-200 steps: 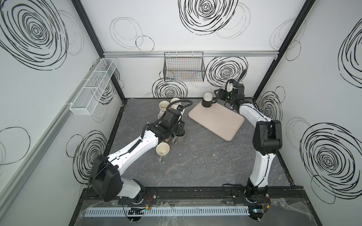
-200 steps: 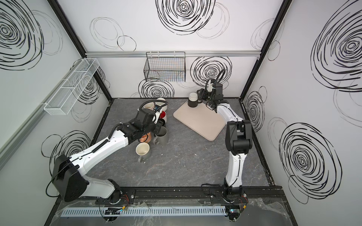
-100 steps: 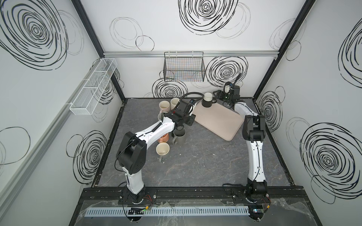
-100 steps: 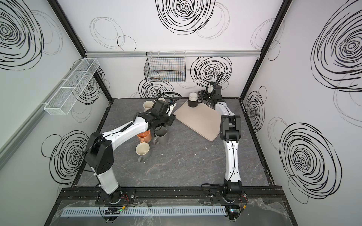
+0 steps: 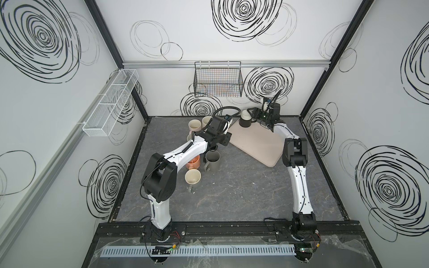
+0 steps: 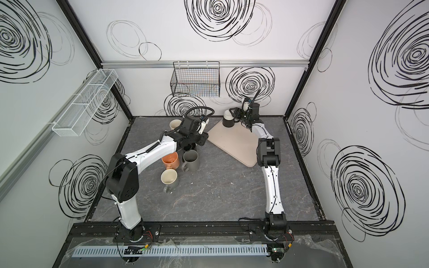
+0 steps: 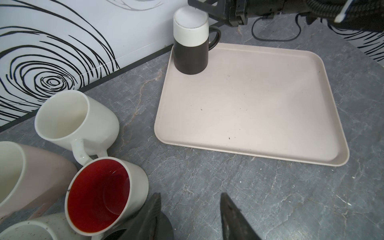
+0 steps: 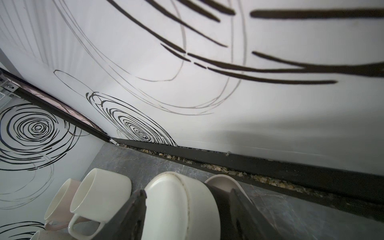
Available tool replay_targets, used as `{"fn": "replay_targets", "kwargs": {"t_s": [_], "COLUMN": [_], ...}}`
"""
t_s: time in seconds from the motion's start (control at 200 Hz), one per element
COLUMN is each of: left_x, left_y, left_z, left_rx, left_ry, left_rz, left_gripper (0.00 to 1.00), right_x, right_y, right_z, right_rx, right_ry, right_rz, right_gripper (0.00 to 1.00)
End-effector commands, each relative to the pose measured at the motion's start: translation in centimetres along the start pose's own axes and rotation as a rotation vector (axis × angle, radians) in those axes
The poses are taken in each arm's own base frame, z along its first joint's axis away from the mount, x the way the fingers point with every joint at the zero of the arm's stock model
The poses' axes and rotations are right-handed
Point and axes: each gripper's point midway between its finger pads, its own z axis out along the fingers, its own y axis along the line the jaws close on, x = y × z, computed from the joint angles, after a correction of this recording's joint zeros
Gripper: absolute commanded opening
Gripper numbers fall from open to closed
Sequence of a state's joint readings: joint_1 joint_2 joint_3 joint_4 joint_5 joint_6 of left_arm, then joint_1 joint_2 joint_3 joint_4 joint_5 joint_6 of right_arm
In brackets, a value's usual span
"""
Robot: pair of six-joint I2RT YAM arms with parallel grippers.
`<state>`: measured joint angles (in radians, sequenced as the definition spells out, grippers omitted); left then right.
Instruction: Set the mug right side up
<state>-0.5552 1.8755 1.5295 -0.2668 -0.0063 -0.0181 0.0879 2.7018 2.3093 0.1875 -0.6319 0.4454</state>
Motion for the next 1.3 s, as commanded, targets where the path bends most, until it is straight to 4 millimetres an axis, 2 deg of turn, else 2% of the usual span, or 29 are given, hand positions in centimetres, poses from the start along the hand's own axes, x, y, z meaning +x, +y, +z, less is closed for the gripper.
{"fn": "replay_targets", "kwargs": {"t_s": [0.0,0.24,0.525,0.655,0.851,1.066,1.296], "left_x": [-1.3,-1.2,-1.7,-1.9,-2.0,-1.4,-0.8], "left_y": [0.1,0.3,0.2,-0.6,-2.6,-6.7,-9.5], "left_z": [0.1,0.2,0.9,1.4,3.0,5.0,6.4], "left_rx": [0.015,0.041,0.05,0.068,0.107,0.177,0.263], "left_ry": [-0.052,-0.078,-0.086,-0.091,-0.091,-0.054,-0.04], "left_rz": [-0.011,-0.057,-0.103,-0.129,-0.179,-0.205,-0.286], "left_gripper": [0.49,0.49,0.48,0.48,0.47,0.46,0.45], "right_x": [0.2,3.2,5.7,7.0,8.8,10.4,13.2], "right_y": [1.7,1.7,3.2,4.3,5.5,6.2,6.9], "right_z": [0.9,0.9,-1.3,-2.8,-5.6,-9.6,-13.6], "right_rx": [-0.027,-0.016,-0.027,-0.03,0.014,0.106,0.196], "right_ry": [0.005,0.111,0.17,0.201,0.226,0.237,0.269], "right_rz": [-0.059,-0.006,0.017,0.032,0.046,0.058,0.096], "right_gripper": [0.65,0.55,0.46,0.44,0.42,0.41,0.4]}}
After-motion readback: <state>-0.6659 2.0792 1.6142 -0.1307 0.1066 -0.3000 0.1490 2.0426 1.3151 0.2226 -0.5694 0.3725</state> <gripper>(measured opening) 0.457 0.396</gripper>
